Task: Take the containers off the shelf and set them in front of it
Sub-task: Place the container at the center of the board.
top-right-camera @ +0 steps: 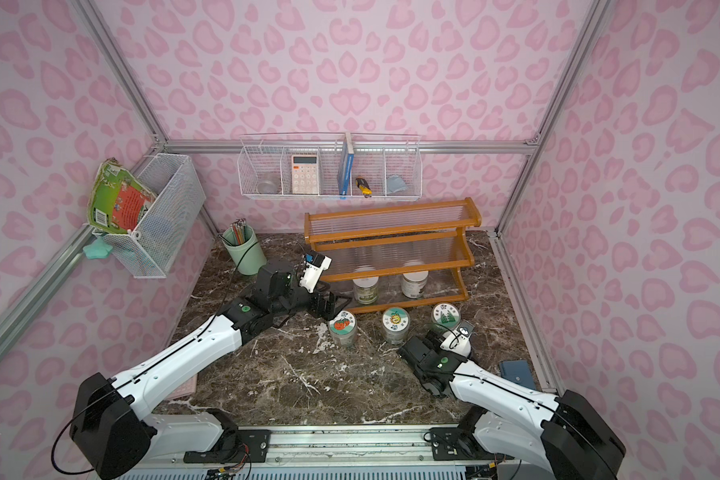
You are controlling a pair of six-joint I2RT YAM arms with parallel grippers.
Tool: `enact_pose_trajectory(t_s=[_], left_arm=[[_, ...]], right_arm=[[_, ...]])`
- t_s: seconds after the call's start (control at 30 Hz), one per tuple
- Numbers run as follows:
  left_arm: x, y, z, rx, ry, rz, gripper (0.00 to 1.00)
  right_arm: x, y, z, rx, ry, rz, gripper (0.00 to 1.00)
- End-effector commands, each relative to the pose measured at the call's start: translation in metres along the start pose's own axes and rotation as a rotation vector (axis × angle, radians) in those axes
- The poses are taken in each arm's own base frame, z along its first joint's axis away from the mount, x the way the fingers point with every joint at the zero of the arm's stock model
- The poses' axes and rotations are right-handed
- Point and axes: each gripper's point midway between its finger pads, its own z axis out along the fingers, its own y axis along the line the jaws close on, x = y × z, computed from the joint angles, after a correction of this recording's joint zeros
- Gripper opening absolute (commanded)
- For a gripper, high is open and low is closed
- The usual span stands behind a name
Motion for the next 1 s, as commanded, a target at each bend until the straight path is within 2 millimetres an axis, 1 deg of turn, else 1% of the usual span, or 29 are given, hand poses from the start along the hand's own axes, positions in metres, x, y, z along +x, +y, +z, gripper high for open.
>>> enact_pose_trajectory(t_s=[0.0, 0.23, 0.43, 0.5, 0.53, 0.6, 0.77, 0.97], left_arm=[[-0.004, -0.001, -0.001, 0.003, -0.012, 0.013, 1.00], [-0.004, -0.002, 0.003, 0.011, -0.002, 0.016, 1.00], [0.002, -0.002, 0.014, 0.004, 0.028, 0.016, 1.00], [0.005, -0.002, 0.019, -0.006, 0.038, 0.016, 1.00], [0.007, -0.001, 0.021, -0.011, 0.043, 0.014, 0.99], [0.008, 0.001, 0.025, -0.031, 0.048, 0.007, 1.00], [0.010, 0.014, 0.030, -0.107, 0.046, -0.018, 0.99], [0.010, 0.023, 0.022, -0.174, 0.017, -0.043, 0.99]], right_arm=[[-0.011, -0.001, -0.007, 0.003, -0.031, -0.015, 0.99], [-0.029, -0.007, -0.020, -0.009, -0.045, -0.002, 0.99], [-0.041, -0.004, -0.030, -0.066, -0.045, 0.010, 0.99], [-0.051, 0.001, -0.035, -0.096, -0.061, 0.004, 0.99], [-0.055, 0.004, -0.037, -0.114, -0.068, -0.006, 0.99], [-0.067, 0.018, -0.044, -0.180, -0.087, -0.042, 0.99], [-0.097, 0.049, -0.061, -0.363, -0.142, -0.129, 0.99], [-0.122, 0.072, -0.061, -0.500, -0.116, -0.248, 0.99]])
